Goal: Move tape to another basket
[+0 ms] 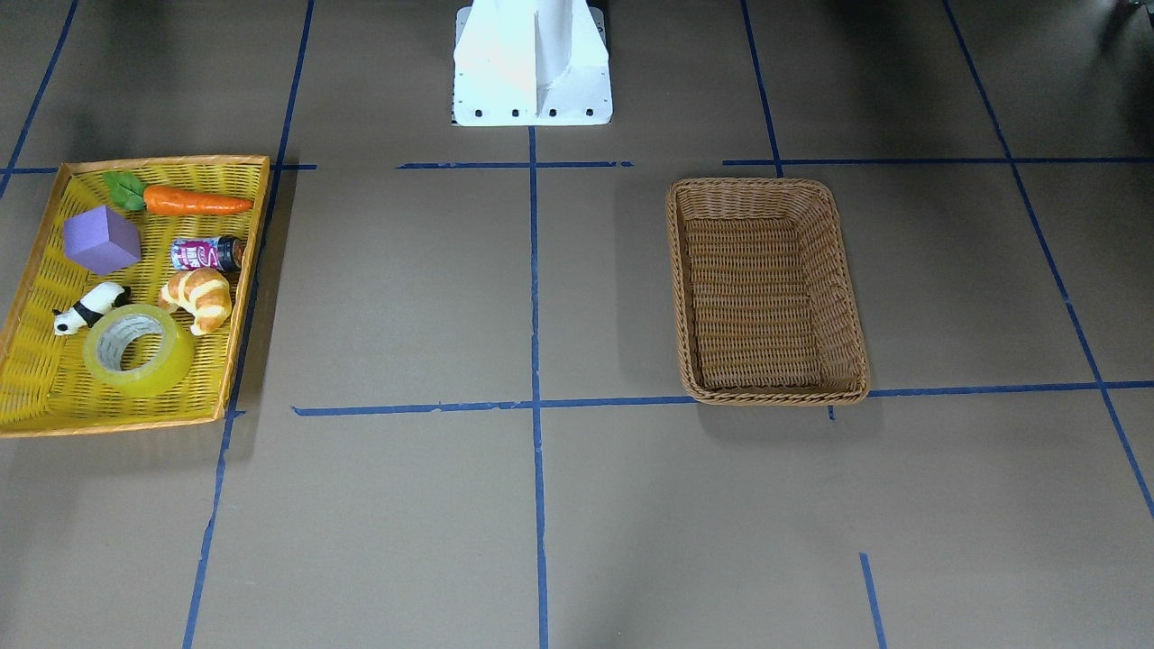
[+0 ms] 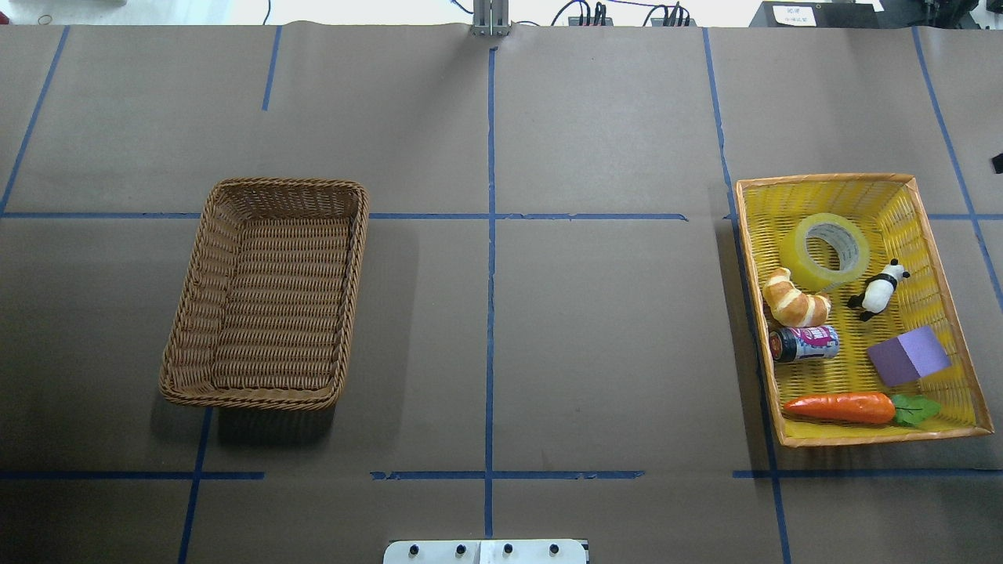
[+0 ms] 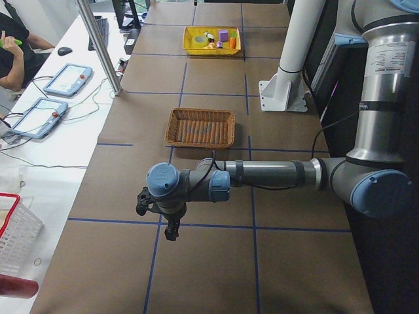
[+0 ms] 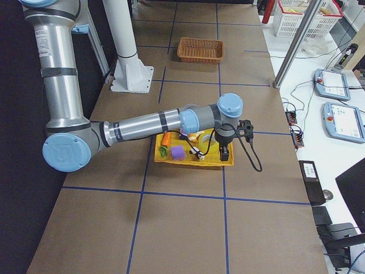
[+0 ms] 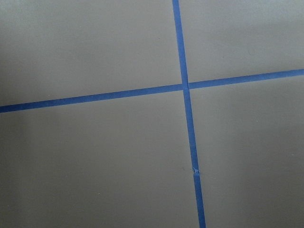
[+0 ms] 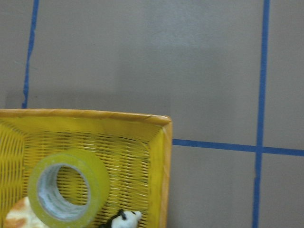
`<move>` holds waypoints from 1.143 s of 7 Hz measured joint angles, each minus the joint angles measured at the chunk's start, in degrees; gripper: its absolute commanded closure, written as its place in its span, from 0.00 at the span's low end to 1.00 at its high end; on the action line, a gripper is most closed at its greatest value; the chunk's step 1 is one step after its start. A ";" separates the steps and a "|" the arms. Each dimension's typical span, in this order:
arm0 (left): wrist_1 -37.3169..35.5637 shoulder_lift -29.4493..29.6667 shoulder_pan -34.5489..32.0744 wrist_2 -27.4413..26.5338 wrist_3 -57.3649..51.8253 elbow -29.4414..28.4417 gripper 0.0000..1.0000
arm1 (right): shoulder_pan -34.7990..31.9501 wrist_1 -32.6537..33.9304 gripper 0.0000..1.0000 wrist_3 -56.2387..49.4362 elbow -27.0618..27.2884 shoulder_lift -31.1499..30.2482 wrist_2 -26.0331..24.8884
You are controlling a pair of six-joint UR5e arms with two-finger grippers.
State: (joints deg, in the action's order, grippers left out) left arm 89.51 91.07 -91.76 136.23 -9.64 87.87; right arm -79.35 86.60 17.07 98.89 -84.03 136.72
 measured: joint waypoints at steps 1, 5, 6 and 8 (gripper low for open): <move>0.00 0.04 0.00 0.00 -0.02 -0.03 0.00 | 3.36 -4.65 0.00 6.06 -0.03 -0.04 -0.39; 0.05 0.07 0.00 0.00 -0.03 0.29 0.00 | 14.41 -15.53 0.00 11.45 -5.93 0.41 -6.60; 0.05 0.07 0.00 0.00 -0.03 0.39 0.00 | 15.74 -18.50 0.00 12.07 -8.52 0.95 -6.87; 0.01 0.16 0.00 0.00 -0.03 0.45 0.00 | 17.28 -20.61 0.00 12.71 -10.97 2.37 -7.22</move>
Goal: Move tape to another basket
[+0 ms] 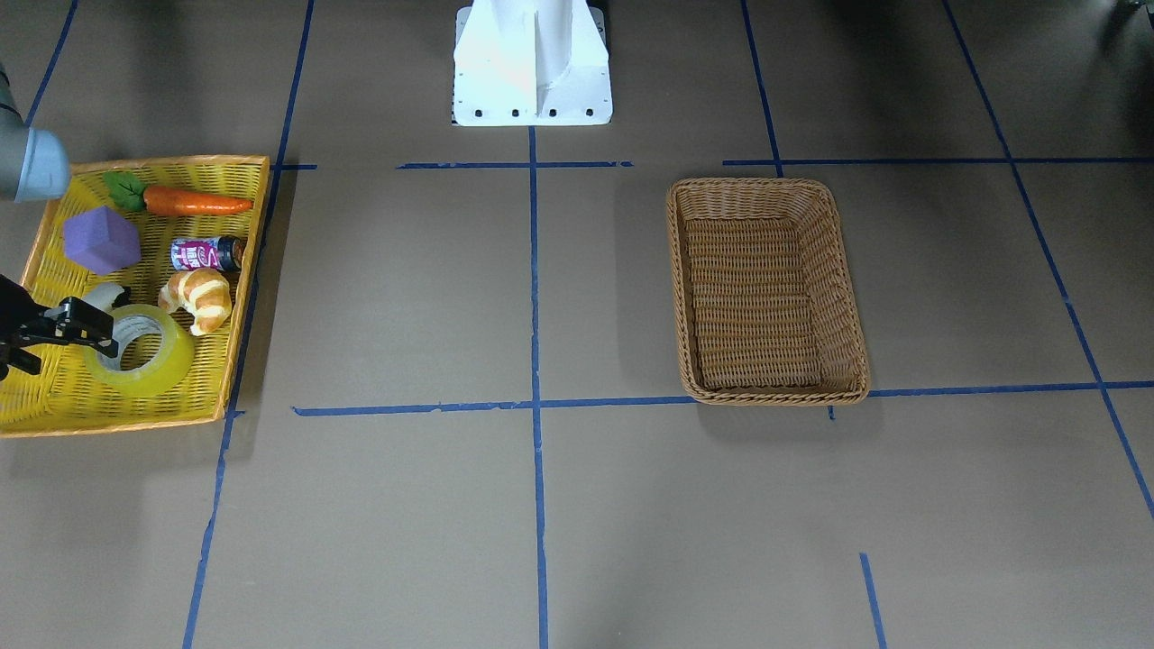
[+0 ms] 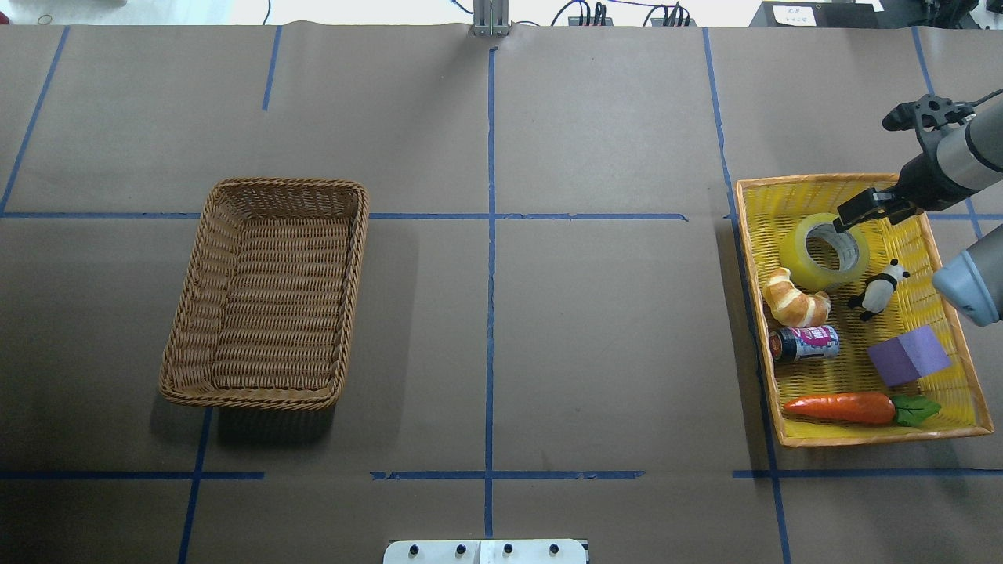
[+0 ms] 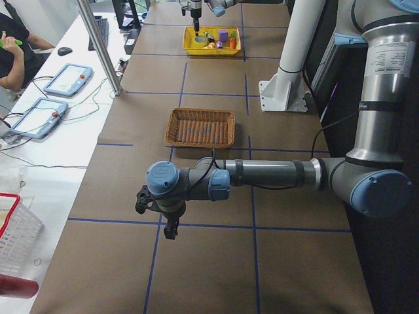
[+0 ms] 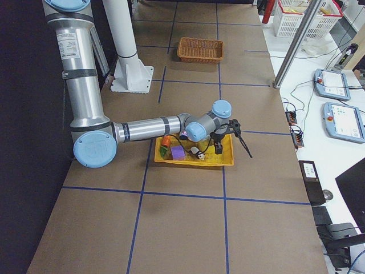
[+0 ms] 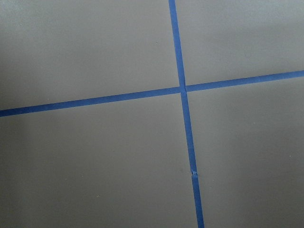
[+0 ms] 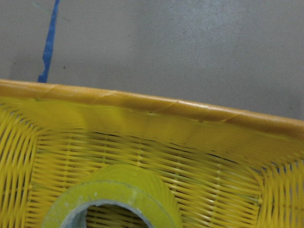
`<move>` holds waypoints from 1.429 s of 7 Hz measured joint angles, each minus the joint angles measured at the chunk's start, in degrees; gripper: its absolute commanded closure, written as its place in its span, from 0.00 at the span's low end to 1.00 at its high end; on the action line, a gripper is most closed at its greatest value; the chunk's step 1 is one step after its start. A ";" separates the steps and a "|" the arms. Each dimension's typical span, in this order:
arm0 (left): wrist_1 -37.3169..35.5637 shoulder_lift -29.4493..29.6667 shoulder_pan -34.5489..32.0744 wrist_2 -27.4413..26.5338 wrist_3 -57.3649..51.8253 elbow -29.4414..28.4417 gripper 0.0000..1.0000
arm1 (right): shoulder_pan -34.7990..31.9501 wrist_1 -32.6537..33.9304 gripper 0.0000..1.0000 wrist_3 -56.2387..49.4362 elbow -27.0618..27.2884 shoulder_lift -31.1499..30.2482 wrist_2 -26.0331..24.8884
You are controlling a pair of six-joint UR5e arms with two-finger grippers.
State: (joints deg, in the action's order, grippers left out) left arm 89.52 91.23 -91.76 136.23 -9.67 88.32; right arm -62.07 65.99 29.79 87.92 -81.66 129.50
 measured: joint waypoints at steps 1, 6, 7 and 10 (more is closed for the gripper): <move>0.01 0.04 0.00 0.00 0.00 0.01 0.00 | 0.84 -0.22 0.00 0.06 -0.55 0.23 -0.67; 0.04 0.16 0.00 0.07 0.06 0.01 0.00 | 2.81 -0.32 0.72 -0.07 -2.97 0.45 -1.97; 0.04 0.20 0.00 0.08 0.08 0.01 0.00 | 2.80 -0.33 0.96 -0.10 -3.18 0.63 -1.97; 0.02 0.26 0.00 0.09 0.09 0.07 0.00 | 2.19 -0.38 1.00 -0.37 -3.18 0.99 -1.87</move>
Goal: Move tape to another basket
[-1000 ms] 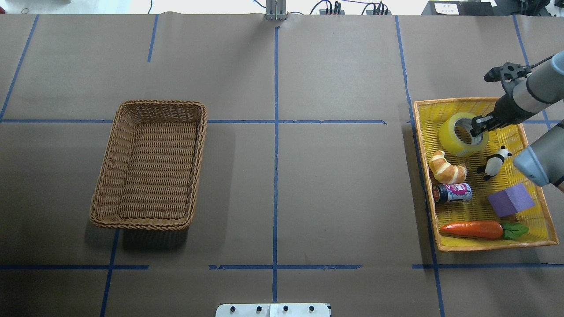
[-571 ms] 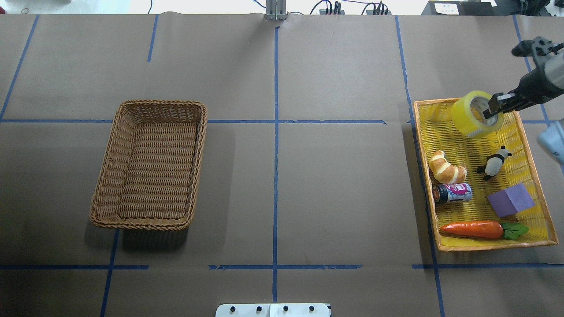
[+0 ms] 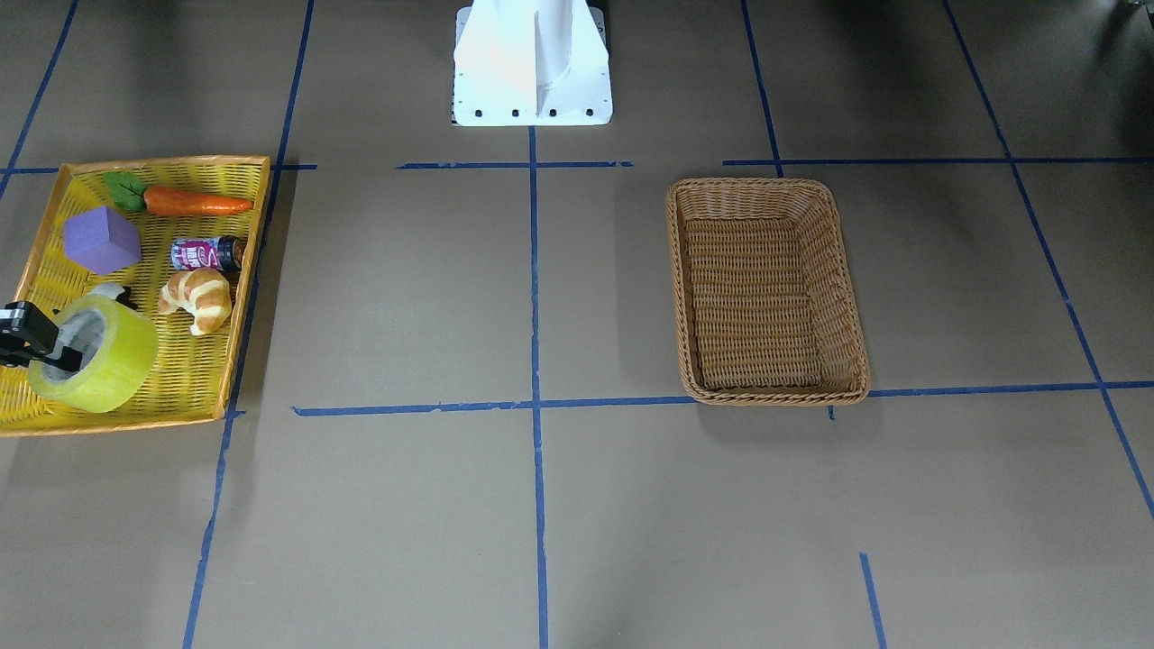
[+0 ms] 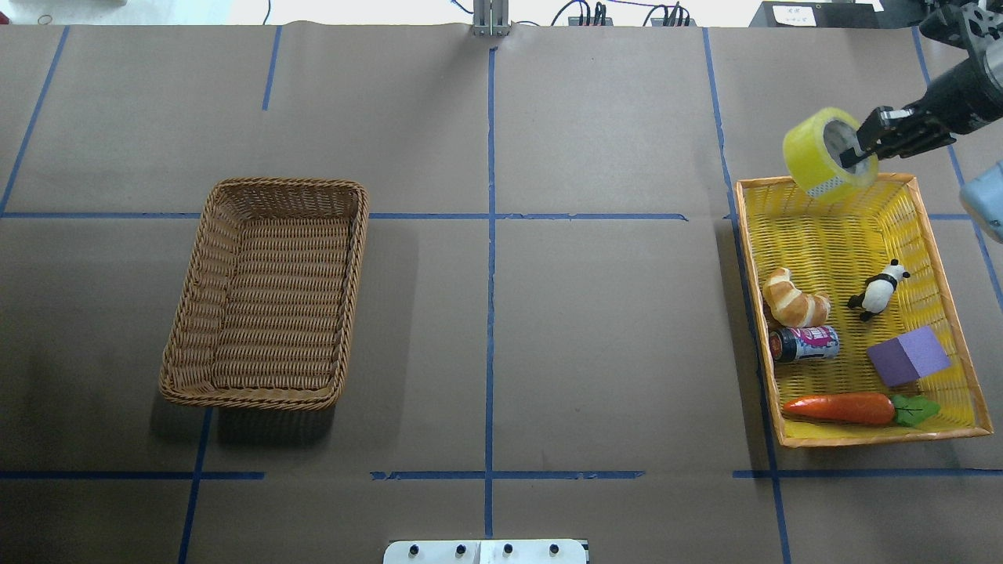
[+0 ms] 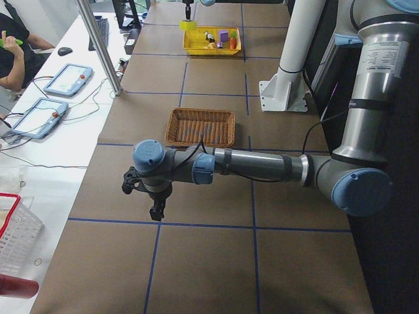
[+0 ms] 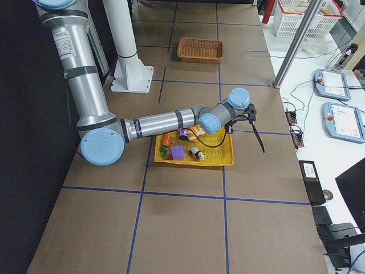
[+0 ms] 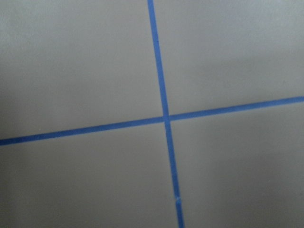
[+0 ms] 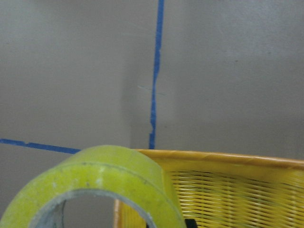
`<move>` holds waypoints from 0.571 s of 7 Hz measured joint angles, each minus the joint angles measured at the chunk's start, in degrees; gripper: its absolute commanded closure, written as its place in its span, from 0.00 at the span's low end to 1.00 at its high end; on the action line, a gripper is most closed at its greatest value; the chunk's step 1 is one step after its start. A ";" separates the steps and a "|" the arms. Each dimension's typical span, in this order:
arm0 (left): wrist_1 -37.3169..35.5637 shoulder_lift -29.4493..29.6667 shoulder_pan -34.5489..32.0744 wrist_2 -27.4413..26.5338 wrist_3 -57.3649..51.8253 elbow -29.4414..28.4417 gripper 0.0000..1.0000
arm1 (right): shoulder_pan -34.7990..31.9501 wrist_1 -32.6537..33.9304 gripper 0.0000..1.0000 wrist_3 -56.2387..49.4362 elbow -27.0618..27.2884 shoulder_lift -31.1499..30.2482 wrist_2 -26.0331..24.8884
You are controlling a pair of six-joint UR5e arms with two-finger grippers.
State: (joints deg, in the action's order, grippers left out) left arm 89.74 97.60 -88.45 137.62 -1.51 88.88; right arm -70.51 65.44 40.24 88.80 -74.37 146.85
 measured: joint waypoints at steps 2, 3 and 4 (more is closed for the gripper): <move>5.14 3.68 4.51 2.07 12.16 0.14 0.00 | 4.21 -1.42 0.99 11.90 4.35 2.75 -0.28; 10.61 5.01 7.99 2.55 21.33 0.24 0.00 | 6.97 -5.14 0.99 19.83 5.49 4.03 -1.76; 17.76 6.41 12.15 2.74 33.02 0.27 0.00 | 10.19 -11.45 0.99 29.20 5.90 4.81 -4.79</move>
State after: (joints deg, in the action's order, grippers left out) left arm 107.51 104.00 -76.30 140.36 31.51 89.15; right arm -60.31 53.99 69.45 94.70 -69.57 142.07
